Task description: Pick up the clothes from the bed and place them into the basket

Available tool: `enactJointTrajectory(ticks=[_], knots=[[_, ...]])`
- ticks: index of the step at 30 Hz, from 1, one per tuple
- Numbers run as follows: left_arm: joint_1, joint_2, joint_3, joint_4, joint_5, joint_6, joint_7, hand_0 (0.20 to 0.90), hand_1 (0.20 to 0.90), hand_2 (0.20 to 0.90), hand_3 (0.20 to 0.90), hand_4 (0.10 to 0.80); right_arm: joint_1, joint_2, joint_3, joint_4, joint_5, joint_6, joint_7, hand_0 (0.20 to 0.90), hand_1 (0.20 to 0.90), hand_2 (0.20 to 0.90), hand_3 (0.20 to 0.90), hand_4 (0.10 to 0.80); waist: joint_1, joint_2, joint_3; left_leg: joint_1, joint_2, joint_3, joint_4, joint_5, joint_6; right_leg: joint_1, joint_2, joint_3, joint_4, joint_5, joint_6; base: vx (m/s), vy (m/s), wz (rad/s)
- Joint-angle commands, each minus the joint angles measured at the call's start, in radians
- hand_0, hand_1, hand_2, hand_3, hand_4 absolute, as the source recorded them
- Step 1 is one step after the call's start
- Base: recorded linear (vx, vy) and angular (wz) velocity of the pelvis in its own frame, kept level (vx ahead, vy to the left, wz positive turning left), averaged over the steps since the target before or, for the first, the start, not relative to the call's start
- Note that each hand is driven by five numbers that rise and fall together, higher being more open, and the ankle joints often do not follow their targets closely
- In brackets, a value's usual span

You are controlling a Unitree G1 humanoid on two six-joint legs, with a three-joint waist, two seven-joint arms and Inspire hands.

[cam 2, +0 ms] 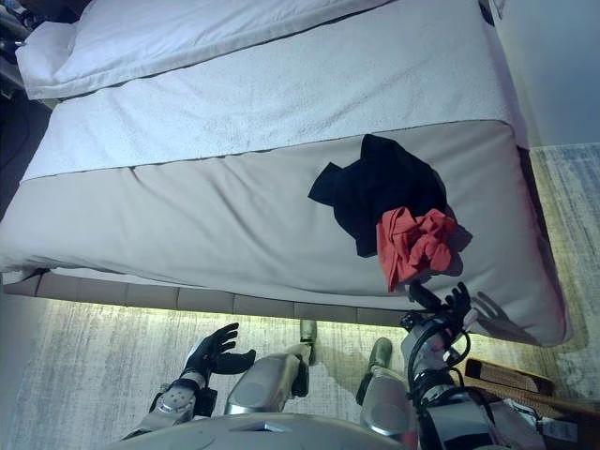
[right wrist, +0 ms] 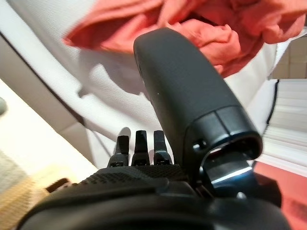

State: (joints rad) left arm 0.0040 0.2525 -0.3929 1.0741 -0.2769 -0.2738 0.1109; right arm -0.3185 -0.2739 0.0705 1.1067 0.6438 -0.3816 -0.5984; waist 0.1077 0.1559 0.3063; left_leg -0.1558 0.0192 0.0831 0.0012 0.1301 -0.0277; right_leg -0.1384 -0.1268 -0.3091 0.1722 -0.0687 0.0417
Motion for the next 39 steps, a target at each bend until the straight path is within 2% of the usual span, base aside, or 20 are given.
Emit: enactJointTrajectory(ticks=[1, 3, 7, 10, 14, 19, 20, 21, 22, 23, 24, 25, 30, 35, 39], knots=[[-0.017, 0.022, -0.033, -0.013, -0.022, -0.048, 0.002, 0.900, 0.900, 0.900, 0.900, 0.800, -0.133, -0.085, -0.018, -0.055, -0.130, -0.056, -0.070, 0.900, 0.900, 0.900, 0.900, 0.800, 0.034, -0.004, 0.058, -0.076, -0.033, -0.041, 0.109, -0.071, 0.001, -0.040, -0.044, 0.014, 0.019, 0.057, 0.005, -0.042, -0.005, 0.06], [-0.027, 0.037, -0.037, -0.024, -0.031, -0.042, -0.007, 0.900, 0.900, 0.900, 0.900, 0.800, -0.195, -0.125, -0.014, -0.057, -0.149, -0.003, -0.054, 0.900, 0.900, 0.900, 0.900, 0.800, 0.041, 0.003, 0.075, -0.105, -0.038, -0.047, 0.133, -0.076, 0.001, -0.074, -0.051, 0.015, 0.051, 0.047, 0.004, -0.047, -0.022, 0.05], [-0.038, 0.060, -0.040, -0.054, -0.035, -0.036, -0.027, 0.900, 0.900, 0.900, 0.900, 0.800, -0.286, -0.196, 0.023, -0.012, -0.246, 0.122, 0.089, 0.900, 0.900, 0.900, 0.900, 0.800, 0.060, 0.017, 0.094, -0.162, -0.046, -0.057, 0.173, -0.073, -0.001, -0.128, -0.062, 0.012, 0.089, 0.044, 0.002, -0.036, -0.025, 0.07], [-0.052, 0.090, -0.038, -0.088, -0.035, -0.029, -0.052, 0.900, 0.900, 0.900, 0.900, 0.800, -0.389, -0.253, 0.096, 0.058, -0.282, 0.220, 0.235, 0.900, 0.900, 0.900, 0.900, 0.800, 0.085, 0.018, 0.112, -0.212, -0.050, -0.062, 0.199, -0.068, 0.002, -0.178, -0.067, 0.006, 0.114, 0.049, 0.003, -0.068, -0.076, 0.14], [-0.073, 0.125, -0.036, -0.127, -0.039, -0.029, -0.067, 0.900, 0.900, 0.900, 0.900, 0.800, -0.490, -0.285, 0.162, 0.093, -0.281, 0.235, 0.313, 0.900, 0.900, 0.900, 0.900, 0.800, 0.109, 0.016, 0.136, -0.261, -0.046, -0.067, 0.213, -0.063, 0.007, -0.232, -0.066, -0.003, 0.143, 0.048, 0.004, -0.089, -0.096, 0.12], [-0.078, 0.149, -0.034, -0.165, -0.055, -0.025, -0.063, 0.900, 0.900, 0.900, 0.900, 0.800, -0.585, -0.305, 0.239, 0.090, -0.345, 0.256, 0.335, 0.900, 0.900, 0.900, 0.900, 0.800, 0.131, 0.027, 0.158, -0.298, -0.047, -0.074, 0.231, -0.057, 0.009, -0.273, -0.077, -0.014, 0.181, 0.042, 0.001, -0.006, -0.021, 0.01], [-0.073, 0.153, -0.032, -0.171, -0.053, -0.024, -0.066, 0.900, 0.900, 0.900, 0.900, 0.800, -0.606, -0.314, 0.254, 0.085, -0.349, 0.260, 0.322, 0.900, 0.900, 0.900, 0.900, 0.800, 0.136, 0.026, 0.157, -0.289, -0.049, -0.082, 0.239, -0.086, 0.002, -0.266, -0.077, -0.004, 0.197, 0.009, 0.011, 0.093, -0.005, 0.05], [-0.067, 0.156, -0.028, -0.173, -0.054, -0.028, -0.069, 0.900, 0.900, 0.900, 0.900, 0.800, -0.612, -0.318, 0.257, 0.080, -0.362, 0.260, 0.320, 0.900, 0.900, 0.900, 0.900, 0.800, 0.138, 0.027, 0.158, -0.289, -0.049, -0.082, 0.241, -0.088, 0.001, -0.264, -0.077, -0.006, 0.199, 0.005, 0.010, 0.095, -0.002, 0.06], [-0.063, 0.161, -0.025, -0.176, -0.058, -0.029, -0.072, 0.900, 0.900, 0.900, 0.900, 0.800, -0.621, -0.320, 0.257, 0.077, -0.371, 0.259, 0.304, 0.636, 0.636, 0.636, 0.593, 0.493, 0.139, 0.028, 0.158, -0.288, -0.047, -0.081, 0.243, -0.089, -0.001, -0.263, -0.078, -0.008, 0.202, 0.002, 0.011, -0.088, 0.042, 0.04], [-0.064, 0.162, -0.025, -0.177, -0.058, -0.029, -0.072, 0.900, 0.900, 0.900, 0.900, 0.800, -0.622, -0.320, 0.256, 0.077, -0.371, 0.258, 0.303, 0.509, 0.509, 0.509, 0.444, 0.344, 0.139, 0.032, 0.161, -0.299, -0.046, -0.075, 0.239, -0.060, 0.006, -0.270, -0.079, -0.021, 0.193, 0.030, 0.000, 0.007, 0.009, 0.08], [-0.060, 0.165, -0.019, -0.178, -0.059, -0.029, -0.075, 0.900, 0.900, 0.900, 0.900, 0.800, -0.623, -0.320, 0.256, 0.067, -0.368, 0.248, 0.271, 0.300, 0.300, 0.300, 0.200, 0.100, 0.140, 0.024, 0.155, -0.279, -0.044, -0.080, 0.236, -0.089, -0.003, -0.251, -0.076, -0.011, 0.195, 0.001, 0.012, -0.068, 0.027, 0.06], [-0.056, 0.168, -0.014, -0.184, -0.059, -0.027, -0.078, 0.900, 0.900, 0.900, 0.900, 0.800, -0.617, -0.319, 0.247, 0.056, -0.368, 0.230, 0.242, 0.300, 0.300, 0.300, 0.200, 0.100, 0.141, 0.025, 0.155, -0.281, -0.040, -0.074, 0.227, -0.061, 0.002, -0.245, -0.075, -0.027, 0.177, 0.029, 0.003, 0.033, -0.003, 0.05], [-0.037, 0.165, 0.000, -0.191, -0.051, -0.028, -0.082, 0.900, 0.900, 0.900, 0.900, 0.800, -0.560, -0.313, 0.194, -0.007, -0.330, 0.186, 0.198, 0.300, 0.300, 0.300, 0.200, 0.100, 0.133, 0.007, 0.137, -0.229, -0.026, -0.065, 0.197, -0.066, -0.008, -0.177, -0.066, -0.038, 0.132, 0.030, 0.010, 0.021, 0.009, 0.00], [-0.008, 0.151, 0.027, -0.194, -0.031, -0.025, -0.067, 0.900, 0.900, 0.900, 0.900, 0.800, -0.409, -0.301, 0.140, -0.148, -0.281, 0.147, 0.159, 0.300, 0.300, 0.300, 0.200, 0.100, 0.108, -0.033, 0.101, -0.146, -0.003, -0.044, 0.145, -0.075, -0.018, -0.079, -0.054, -0.041, 0.059, 0.035, 0.018, 0.062, -0.018, -0.05], [0.025, 0.131, 0.059, -0.187, 0.000, -0.012, -0.043, 0.900, 0.900, 0.900, 0.900, 0.800, -0.227, -0.270, 0.082, -0.295, -0.237, 0.117, 0.137, 0.300, 0.300, 0.300, 0.200, 0.100, 0.074, -0.070, 0.054, -0.059, 0.013, -0.022, 0.075, -0.077, -0.023, 0.006, -0.039, -0.027, -0.017, 0.051, 0.032, 0.091, -0.035, 0.03]])
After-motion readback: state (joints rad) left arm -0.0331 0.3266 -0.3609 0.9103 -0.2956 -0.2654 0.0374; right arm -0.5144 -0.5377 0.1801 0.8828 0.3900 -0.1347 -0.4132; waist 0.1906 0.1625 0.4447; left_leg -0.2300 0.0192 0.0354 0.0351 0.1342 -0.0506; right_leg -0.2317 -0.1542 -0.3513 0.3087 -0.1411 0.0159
